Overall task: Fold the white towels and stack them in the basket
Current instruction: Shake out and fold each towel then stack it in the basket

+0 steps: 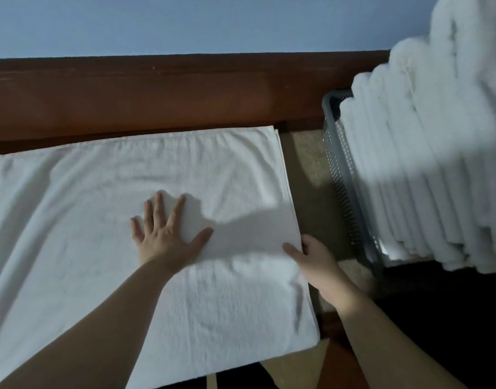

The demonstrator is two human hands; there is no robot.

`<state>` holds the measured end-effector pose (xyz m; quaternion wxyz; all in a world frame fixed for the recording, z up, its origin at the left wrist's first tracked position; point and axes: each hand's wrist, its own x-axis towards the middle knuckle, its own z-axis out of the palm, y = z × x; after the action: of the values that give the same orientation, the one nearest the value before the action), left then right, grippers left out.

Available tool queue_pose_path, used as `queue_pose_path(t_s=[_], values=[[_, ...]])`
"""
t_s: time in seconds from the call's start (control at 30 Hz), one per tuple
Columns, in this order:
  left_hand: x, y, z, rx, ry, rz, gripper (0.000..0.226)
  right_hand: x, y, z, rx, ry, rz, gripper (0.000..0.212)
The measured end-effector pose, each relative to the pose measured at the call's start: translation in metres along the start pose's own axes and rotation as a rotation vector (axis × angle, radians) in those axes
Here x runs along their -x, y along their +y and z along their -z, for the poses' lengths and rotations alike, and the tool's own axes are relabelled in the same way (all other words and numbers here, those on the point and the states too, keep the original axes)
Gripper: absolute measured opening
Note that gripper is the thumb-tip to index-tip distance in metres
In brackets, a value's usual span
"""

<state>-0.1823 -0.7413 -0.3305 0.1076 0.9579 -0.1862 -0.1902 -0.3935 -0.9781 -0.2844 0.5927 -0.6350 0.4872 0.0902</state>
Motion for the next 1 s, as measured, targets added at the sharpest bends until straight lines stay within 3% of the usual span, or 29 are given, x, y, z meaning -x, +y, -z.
queue_pose_path(t_s=[0.13, 0.3, 0.37, 0.43, 0.5, 0.57, 0.63, 0.77, 0.9, 1.0], values=[[0.01, 0.0, 0.006, -0.002, -0.078, -0.002, 0.099, 0.026, 0.019, 0.013, 0.09, -0.14, -0.043, 0.013], [0.06, 0.05, -0.006, -0.076, -0.17, -0.179, 0.087, 0.049, 0.046, 0.01, 0.011, 0.062, 0.05, 0.01], [0.068, 0.068, -0.015, -0.125, -0.262, -0.188, 0.089, 0.057, 0.058, 0.012, -0.018, -0.074, -0.012, 0.014], [0.067, 0.075, -0.017, -0.142, -0.305, -0.167, 0.093, 0.063, 0.075, 0.018, 0.102, -0.181, -0.035, 0.015], [0.063, 0.074, -0.016, -0.163, -0.317, -0.173, 0.096, 0.068, 0.089, 0.024, 0.107, -0.117, -0.023, 0.012], [0.06, 0.07, -0.015, -0.196, -0.327, -0.196, 0.097, 0.071, 0.103, 0.029, 0.091, 0.003, -0.034, 0.025], [0.059, 0.068, -0.014, -0.201, -0.337, -0.203, 0.098, 0.075, 0.114, 0.033, 0.095, -0.025, -0.054, 0.035], [0.057, 0.066, -0.011, -0.166, -0.381, -0.205, 0.101, 0.087, 0.123, 0.055, 0.338, -0.243, -0.061, 0.031], [0.056, 0.059, 0.001, -0.071, -0.394, -0.227, 0.092, 0.088, 0.128, 0.072, 0.616, -0.233, -0.155, 0.011], [0.06, 0.041, 0.017, 0.077, -0.346, -0.206, 0.074, 0.094, 0.104, 0.06, 0.815, -0.145, -0.185, 0.014]])
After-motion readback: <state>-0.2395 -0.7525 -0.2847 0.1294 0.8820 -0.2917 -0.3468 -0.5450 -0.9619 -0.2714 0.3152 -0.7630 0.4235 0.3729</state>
